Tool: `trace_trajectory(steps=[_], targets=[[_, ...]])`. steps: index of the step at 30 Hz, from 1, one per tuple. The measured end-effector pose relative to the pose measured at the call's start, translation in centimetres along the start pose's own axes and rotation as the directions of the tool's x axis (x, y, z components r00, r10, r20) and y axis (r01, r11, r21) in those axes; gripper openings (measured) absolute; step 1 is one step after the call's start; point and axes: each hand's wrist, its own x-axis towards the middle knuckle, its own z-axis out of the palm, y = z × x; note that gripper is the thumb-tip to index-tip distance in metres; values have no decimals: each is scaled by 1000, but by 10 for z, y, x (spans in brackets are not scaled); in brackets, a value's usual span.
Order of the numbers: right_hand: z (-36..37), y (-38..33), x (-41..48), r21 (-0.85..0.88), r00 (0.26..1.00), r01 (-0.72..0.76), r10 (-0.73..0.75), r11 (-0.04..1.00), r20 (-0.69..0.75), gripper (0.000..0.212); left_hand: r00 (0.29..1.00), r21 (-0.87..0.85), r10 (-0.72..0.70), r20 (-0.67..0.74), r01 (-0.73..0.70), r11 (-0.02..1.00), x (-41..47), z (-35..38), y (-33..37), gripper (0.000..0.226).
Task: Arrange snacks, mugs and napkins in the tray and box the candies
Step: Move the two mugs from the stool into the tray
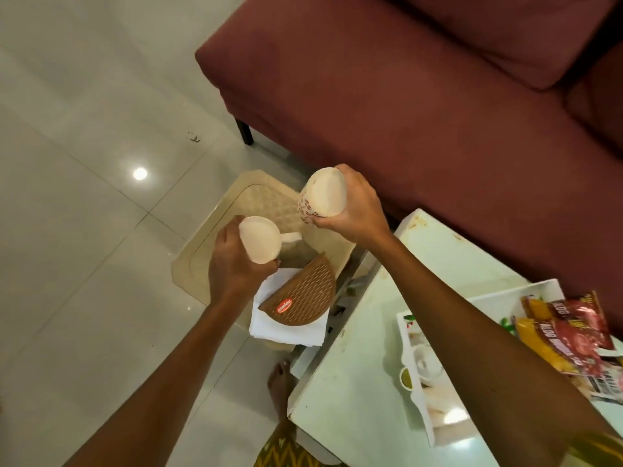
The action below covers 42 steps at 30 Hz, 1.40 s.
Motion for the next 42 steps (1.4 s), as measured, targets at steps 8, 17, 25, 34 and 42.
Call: trace_trajectory(steps=[8,17,25,34,42], targets=[[-101,43,-114,-37,995,-80,77,996,-68,92,996,-38,51,67,-48,998,-44,-1,74,90],[-141,134,-264,2,965,-254,253,967,-64,93,940,-114,163,300,-134,984,-115,77,150,83],[-113,232,-337,48,917,-395,397,918,-49,92,891,-139,190,412,-145,980,-174,186,163,83],[-98,278,-339,-14,934,-355,355,935,-46,89,869,-94,229,439,-209,973,-184,268,175,83],[-108,290,-329,-43,945,-327,327,944,-4,88,883,-79,217,417,-203,976,-189,302,192,93]])
